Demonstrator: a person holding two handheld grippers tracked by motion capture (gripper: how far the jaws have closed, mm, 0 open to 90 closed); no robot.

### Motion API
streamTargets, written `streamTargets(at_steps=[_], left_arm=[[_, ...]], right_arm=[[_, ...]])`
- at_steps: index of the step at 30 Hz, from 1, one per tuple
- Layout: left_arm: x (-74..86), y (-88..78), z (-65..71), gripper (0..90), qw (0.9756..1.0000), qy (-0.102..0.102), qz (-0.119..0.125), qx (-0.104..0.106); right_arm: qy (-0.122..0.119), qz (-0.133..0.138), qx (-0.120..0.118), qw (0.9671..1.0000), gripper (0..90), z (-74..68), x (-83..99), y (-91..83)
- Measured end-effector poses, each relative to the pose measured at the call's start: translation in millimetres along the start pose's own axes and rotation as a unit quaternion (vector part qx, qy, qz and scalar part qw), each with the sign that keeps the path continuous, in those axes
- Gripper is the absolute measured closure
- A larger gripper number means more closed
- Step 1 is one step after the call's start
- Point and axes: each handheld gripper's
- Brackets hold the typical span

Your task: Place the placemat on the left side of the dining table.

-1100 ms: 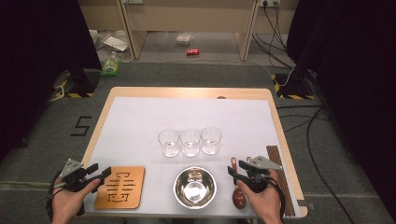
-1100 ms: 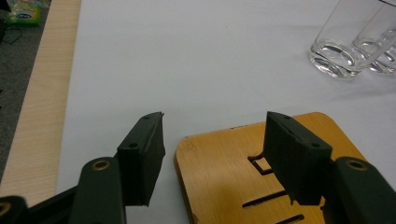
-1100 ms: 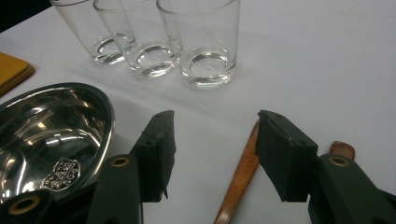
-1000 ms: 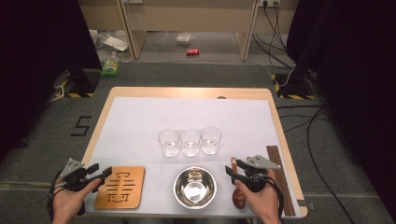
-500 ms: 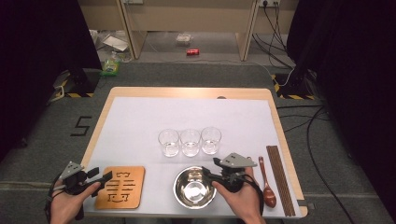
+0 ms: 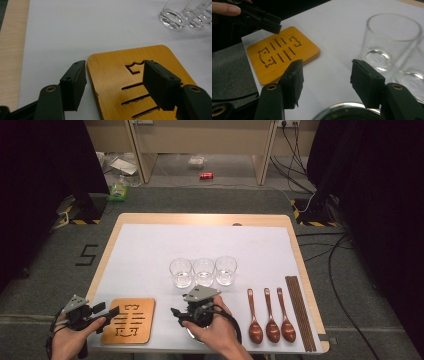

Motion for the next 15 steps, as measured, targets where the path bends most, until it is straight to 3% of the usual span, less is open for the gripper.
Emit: streamTargets(at_steps=[4, 10, 15], left_arm=[[0.2, 0.1, 0.3, 34.7, 1.0000, -0.002, 0.000, 0.003], [-0.1, -0.9, -1.5, 34.6, 1.0000, -0.006, 0.000, 0.005], [0.7, -0.3, -3.2, 34.4, 0.9999, -0.010, -0.004, 0.003]], right_arm=[[-0.016, -0.008, -0.022, 0.9996, 43.9, -14.1, -10.1, 17.3], [-0.022, -0.023, -0.047, 0.9984, 43.4, -28.4, -19.1, 40.2], [-0.028, -0.057, -0.073, 0.9953, 43.3, -42.8, -22.7, 56.0]])
Point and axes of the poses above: each handheld gripper's, and its own axes: y roughly forward along the jaws, x roughly out of its underside, z roughly to its right, and after that the axes turned 13 degrees about -y, right-handed
